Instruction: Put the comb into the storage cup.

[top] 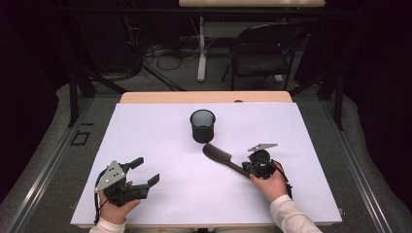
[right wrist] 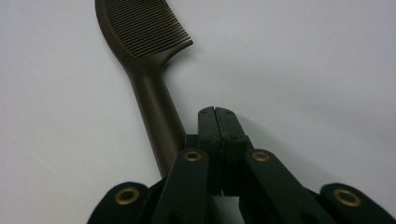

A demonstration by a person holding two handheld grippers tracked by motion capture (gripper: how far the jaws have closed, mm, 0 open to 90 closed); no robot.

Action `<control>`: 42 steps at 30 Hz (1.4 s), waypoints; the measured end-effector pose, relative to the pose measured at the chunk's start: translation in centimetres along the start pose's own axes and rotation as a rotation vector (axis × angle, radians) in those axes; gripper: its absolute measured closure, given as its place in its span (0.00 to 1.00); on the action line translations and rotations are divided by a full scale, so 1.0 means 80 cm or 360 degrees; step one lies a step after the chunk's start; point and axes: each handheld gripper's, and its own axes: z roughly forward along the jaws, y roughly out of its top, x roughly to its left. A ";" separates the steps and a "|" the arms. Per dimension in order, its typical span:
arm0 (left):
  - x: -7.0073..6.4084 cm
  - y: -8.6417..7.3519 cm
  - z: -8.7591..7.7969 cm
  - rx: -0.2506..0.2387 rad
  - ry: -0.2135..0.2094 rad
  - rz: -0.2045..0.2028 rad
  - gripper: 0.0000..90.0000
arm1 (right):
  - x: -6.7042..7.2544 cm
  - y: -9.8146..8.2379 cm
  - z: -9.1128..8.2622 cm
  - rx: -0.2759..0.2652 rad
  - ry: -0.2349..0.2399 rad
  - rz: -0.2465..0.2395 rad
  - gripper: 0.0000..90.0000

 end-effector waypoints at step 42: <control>0.000 0.000 0.000 0.0002 -0.0003 -0.0001 0.18 | 0.009 0.002 -0.032 -0.0273 0.0008 0.0010 0.59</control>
